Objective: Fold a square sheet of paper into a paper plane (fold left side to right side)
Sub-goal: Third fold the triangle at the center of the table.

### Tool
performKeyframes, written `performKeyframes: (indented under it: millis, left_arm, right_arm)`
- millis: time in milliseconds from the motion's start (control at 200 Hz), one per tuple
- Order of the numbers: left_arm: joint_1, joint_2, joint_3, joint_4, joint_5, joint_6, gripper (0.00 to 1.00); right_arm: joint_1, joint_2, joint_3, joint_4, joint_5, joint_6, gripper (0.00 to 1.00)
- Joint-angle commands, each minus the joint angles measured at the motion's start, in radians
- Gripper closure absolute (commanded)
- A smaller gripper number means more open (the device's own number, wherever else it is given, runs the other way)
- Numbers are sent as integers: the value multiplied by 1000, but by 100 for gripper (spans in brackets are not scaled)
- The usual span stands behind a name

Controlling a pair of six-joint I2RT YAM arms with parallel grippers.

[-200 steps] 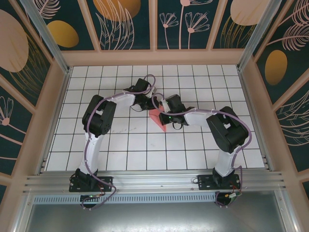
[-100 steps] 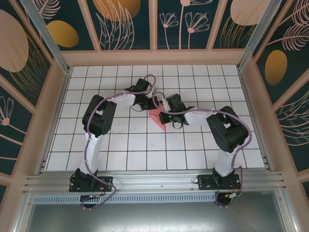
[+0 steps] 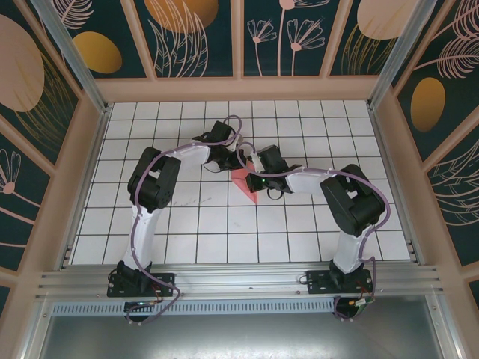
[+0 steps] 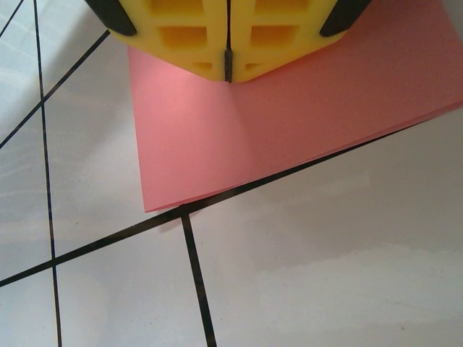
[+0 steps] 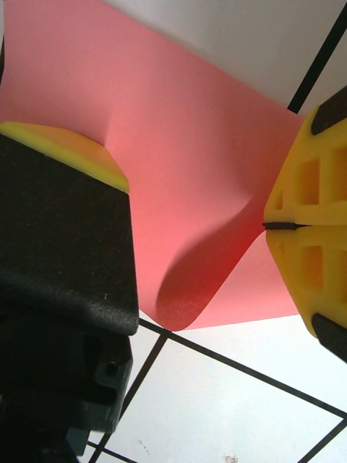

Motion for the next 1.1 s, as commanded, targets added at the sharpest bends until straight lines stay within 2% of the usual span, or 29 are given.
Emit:
performKeyframes:
  millis: [0, 465, 1096]
  left_arm:
    - [-8, 43, 3, -47, -57, 10, 92]
    - [-12, 43, -2, -42, -70, 10, 92]
    - [-15, 43, -2, -49, -76, 11, 92]
  right_arm:
    - [-7, 20, 33, -6, -9, 17, 100]
    - [-8, 47, 71, -39, -5, 31, 100]
    - [-12, 31, 19, -10, -6, 49, 100]
